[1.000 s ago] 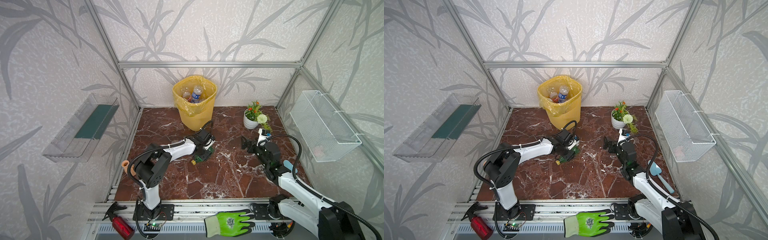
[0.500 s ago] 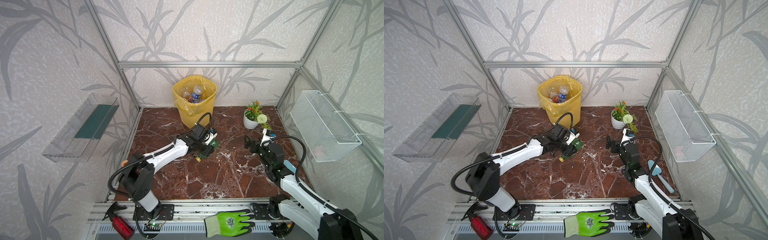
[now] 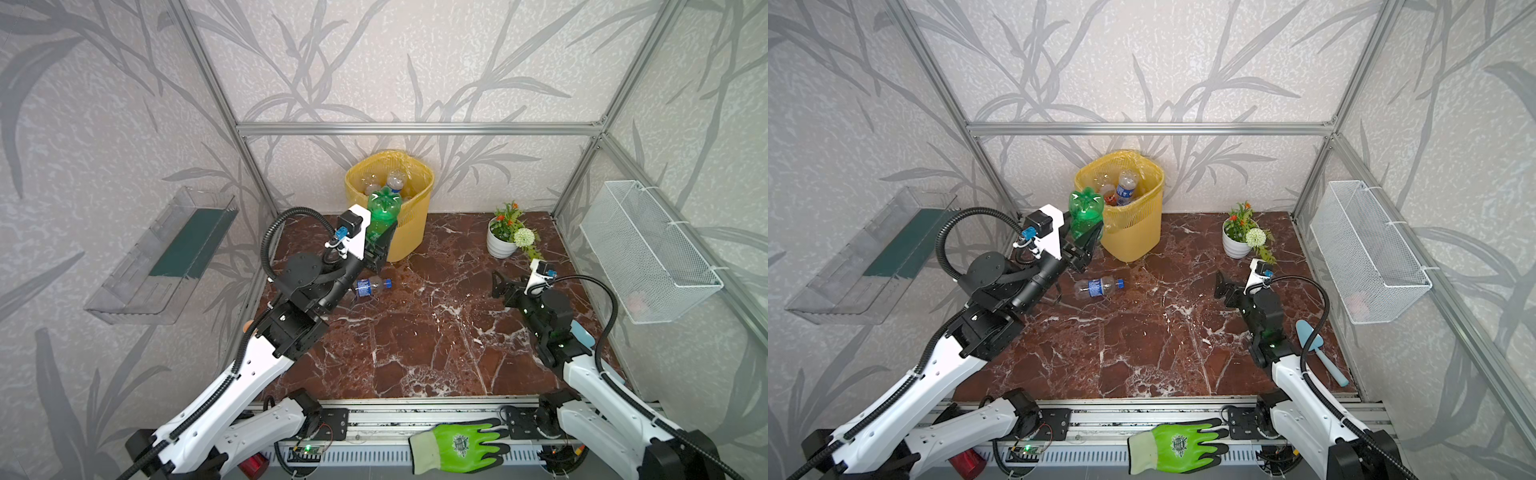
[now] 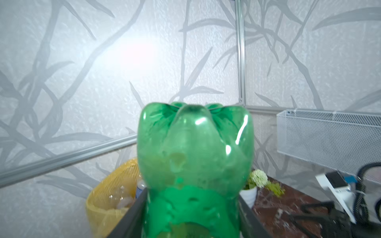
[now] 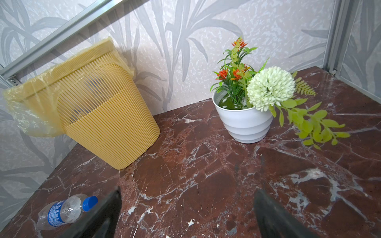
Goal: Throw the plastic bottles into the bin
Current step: 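Carry the green soda bottle over the bin and release it with the left gripper, then lower the left gripper onto the blue-capped water bottle and close it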
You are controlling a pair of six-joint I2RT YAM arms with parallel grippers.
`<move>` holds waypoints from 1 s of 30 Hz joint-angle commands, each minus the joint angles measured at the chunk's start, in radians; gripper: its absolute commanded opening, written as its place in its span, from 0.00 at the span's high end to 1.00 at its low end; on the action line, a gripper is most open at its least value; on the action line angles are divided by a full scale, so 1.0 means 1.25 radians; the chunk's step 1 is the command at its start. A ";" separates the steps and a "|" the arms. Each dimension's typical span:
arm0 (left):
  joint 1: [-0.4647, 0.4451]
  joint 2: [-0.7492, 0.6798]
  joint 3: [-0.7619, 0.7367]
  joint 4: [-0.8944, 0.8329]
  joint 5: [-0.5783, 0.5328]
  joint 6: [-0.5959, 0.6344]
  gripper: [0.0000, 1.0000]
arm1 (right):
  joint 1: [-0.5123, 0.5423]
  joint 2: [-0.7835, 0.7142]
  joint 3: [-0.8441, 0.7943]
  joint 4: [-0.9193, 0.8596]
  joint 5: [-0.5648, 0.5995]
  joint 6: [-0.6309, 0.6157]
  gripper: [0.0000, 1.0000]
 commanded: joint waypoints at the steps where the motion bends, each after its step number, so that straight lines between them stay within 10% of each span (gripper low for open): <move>1: 0.071 0.121 0.099 0.043 0.038 -0.010 0.52 | -0.004 -0.025 -0.003 -0.021 0.010 -0.010 0.00; 12: 0.198 0.679 0.786 -0.398 0.130 -0.093 0.21 | -0.009 -0.073 -0.006 -0.076 0.022 -0.039 0.00; 14: 0.198 0.671 0.784 -0.386 0.159 -0.089 0.01 | -0.012 -0.090 -0.010 -0.089 0.028 -0.044 0.00; 23: 0.191 0.456 0.501 -0.263 0.132 -0.065 0.01 | -0.025 -0.117 -0.014 -0.117 0.025 -0.052 0.00; 30: 0.192 0.296 0.194 -0.308 -0.117 -0.099 0.01 | -0.026 -0.085 -0.016 -0.091 0.007 -0.036 0.00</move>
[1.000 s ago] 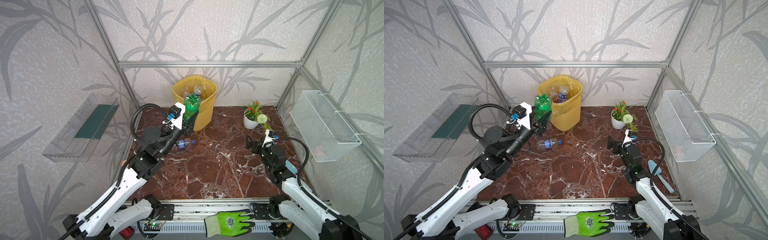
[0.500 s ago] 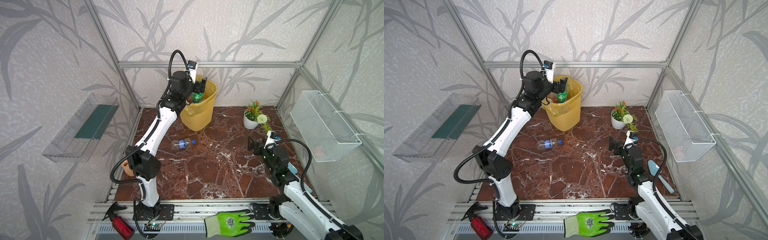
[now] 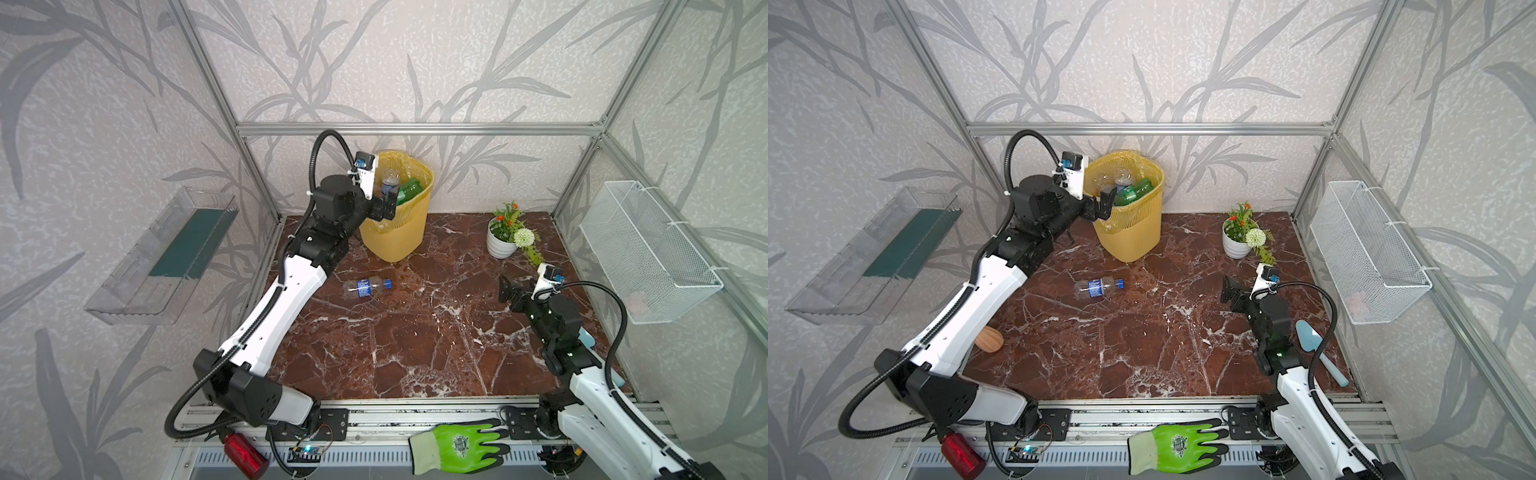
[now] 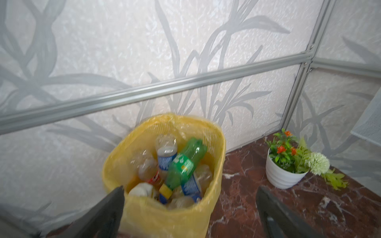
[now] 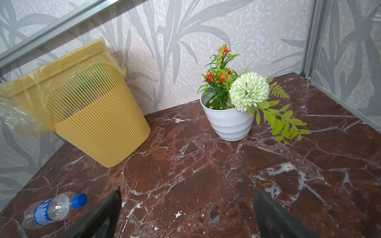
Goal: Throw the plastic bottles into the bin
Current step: 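Lower the left gripper onto the blue-capped water bottle and close it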
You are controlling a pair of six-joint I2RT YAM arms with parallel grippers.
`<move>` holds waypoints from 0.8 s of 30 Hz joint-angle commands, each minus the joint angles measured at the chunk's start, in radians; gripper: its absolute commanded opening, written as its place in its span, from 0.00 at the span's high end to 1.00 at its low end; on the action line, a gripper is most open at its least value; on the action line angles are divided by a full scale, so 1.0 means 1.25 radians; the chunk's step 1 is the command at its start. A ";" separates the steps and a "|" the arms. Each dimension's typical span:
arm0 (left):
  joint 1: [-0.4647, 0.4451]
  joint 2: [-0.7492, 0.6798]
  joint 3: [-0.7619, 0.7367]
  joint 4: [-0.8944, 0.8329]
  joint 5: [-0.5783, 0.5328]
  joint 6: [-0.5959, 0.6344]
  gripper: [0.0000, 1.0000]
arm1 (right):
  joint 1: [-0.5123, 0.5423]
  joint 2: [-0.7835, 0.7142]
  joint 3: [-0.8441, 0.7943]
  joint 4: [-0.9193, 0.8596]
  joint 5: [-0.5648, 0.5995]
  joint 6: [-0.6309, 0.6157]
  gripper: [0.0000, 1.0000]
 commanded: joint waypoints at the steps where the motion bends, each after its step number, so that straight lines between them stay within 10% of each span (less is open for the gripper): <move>1: 0.002 -0.031 -0.131 -0.051 -0.159 -0.023 0.01 | -0.004 0.014 -0.010 0.024 -0.009 0.005 0.00; 10: 0.001 -0.021 -0.376 -0.162 -0.169 -0.083 0.01 | -0.005 0.041 -0.009 0.043 -0.015 0.028 0.00; 24: 0.005 0.212 -0.297 -0.243 -0.078 0.105 0.01 | -0.005 0.062 -0.004 0.050 -0.023 0.038 0.00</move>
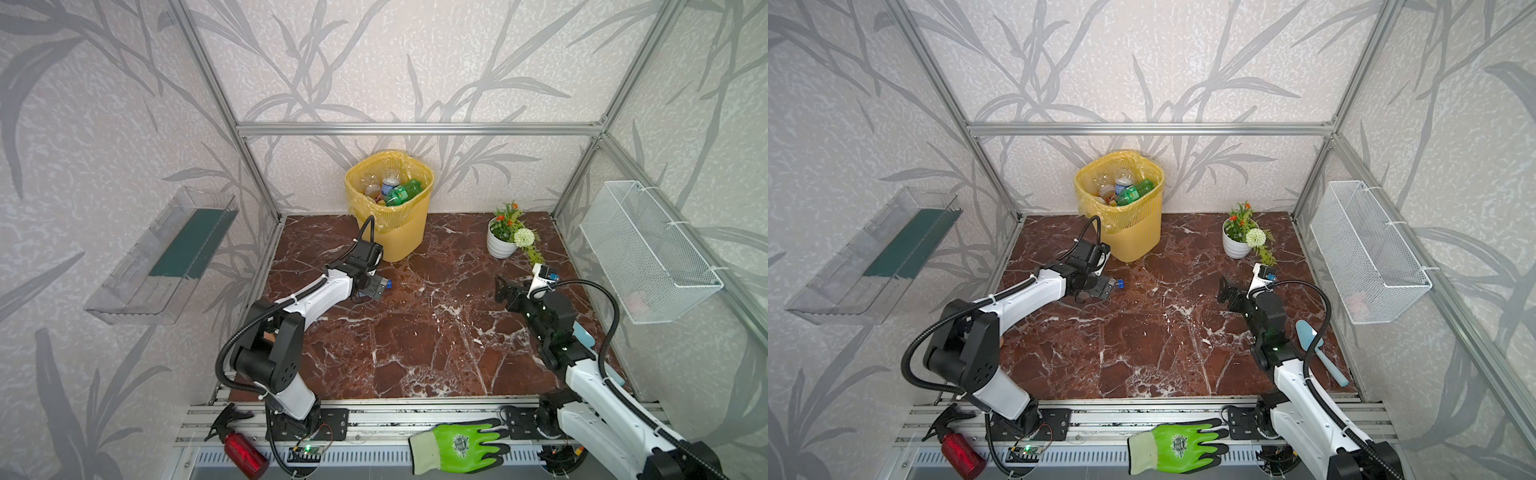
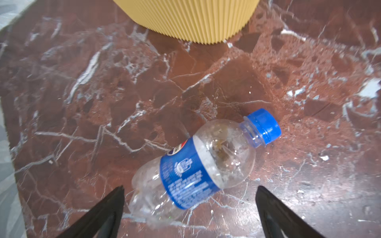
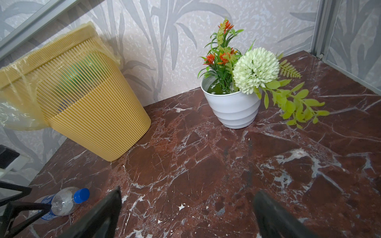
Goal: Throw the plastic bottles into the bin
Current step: 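Lower the left gripper onto the blue-capped water bottle and close it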
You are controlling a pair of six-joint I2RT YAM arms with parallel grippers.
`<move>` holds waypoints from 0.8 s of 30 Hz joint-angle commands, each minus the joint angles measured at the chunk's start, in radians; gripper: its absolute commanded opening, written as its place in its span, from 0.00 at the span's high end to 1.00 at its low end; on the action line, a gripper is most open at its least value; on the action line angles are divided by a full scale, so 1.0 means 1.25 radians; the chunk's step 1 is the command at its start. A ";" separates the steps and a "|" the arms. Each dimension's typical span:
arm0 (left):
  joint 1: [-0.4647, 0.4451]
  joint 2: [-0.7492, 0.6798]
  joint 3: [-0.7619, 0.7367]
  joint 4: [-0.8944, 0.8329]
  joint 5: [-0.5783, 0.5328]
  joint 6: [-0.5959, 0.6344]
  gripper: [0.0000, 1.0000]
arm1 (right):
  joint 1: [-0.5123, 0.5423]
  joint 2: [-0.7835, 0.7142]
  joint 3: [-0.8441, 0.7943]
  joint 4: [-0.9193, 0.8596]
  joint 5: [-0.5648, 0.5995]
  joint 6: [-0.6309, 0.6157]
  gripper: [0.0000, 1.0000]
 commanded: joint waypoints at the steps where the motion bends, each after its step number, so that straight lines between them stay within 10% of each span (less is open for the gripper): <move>1: 0.004 0.013 0.020 -0.024 0.044 0.080 0.01 | -0.004 -0.005 0.000 0.017 -0.001 -0.003 0.00; 24: 0.022 0.134 0.069 -0.065 0.204 0.134 0.32 | -0.004 0.017 0.011 0.021 -0.001 0.005 0.00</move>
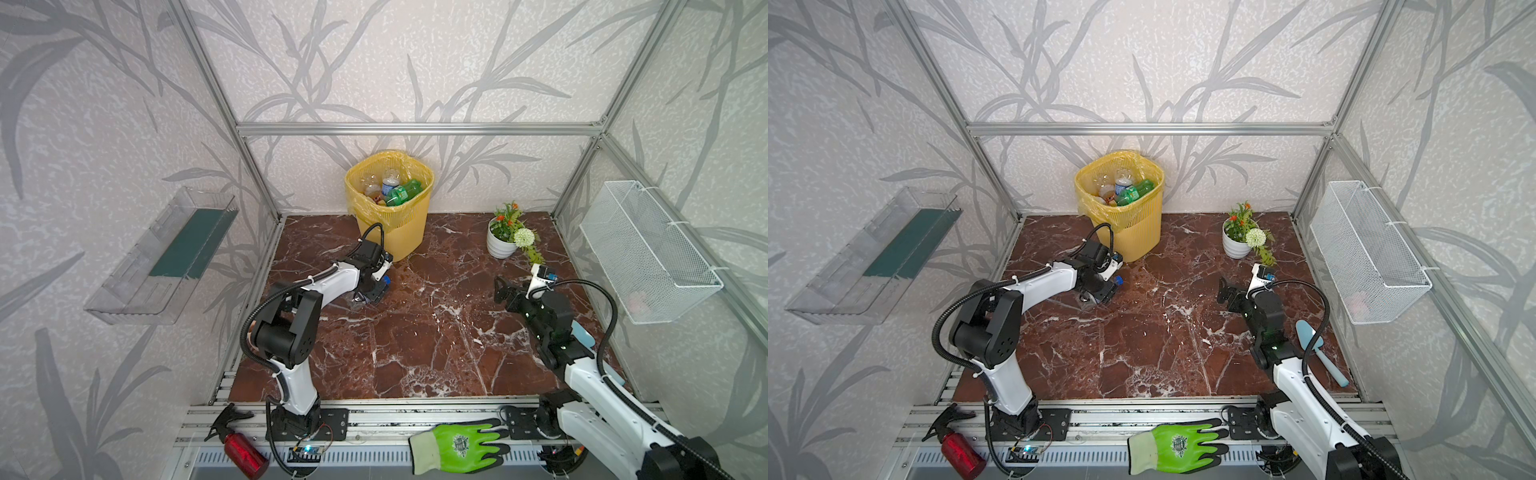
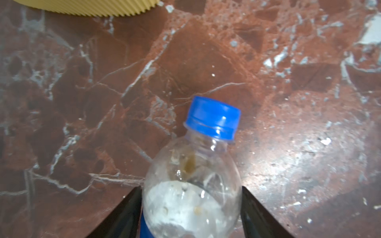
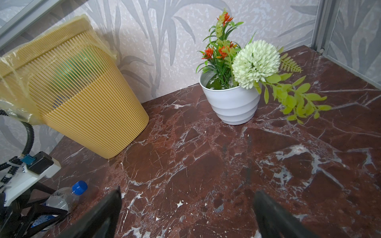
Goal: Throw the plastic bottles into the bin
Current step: 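Lower the left gripper onto the blue-capped water bottle and close it, then lift the blue-capped water bottle with the left gripper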
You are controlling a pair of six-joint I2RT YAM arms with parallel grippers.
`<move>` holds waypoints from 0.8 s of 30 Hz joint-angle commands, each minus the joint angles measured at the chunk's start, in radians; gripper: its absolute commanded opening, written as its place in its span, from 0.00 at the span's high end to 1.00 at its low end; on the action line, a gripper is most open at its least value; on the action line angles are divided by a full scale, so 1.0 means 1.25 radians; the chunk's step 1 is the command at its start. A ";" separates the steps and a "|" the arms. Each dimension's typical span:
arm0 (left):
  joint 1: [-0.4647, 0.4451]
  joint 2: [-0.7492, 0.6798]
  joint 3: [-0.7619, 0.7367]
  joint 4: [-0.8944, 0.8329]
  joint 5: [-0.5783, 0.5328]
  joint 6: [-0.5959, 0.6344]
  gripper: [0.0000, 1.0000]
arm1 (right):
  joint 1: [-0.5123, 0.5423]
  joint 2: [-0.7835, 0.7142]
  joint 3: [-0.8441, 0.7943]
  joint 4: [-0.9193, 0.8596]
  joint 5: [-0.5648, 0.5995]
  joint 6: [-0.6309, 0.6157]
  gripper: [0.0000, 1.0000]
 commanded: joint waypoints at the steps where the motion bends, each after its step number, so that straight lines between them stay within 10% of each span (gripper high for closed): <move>1: 0.001 0.004 0.011 -0.040 0.050 0.000 0.37 | -0.004 0.000 0.010 0.022 -0.001 0.005 0.00; 24: -0.031 -0.001 0.025 -0.132 0.041 -0.055 0.37 | -0.004 0.004 0.010 0.032 -0.008 0.013 0.00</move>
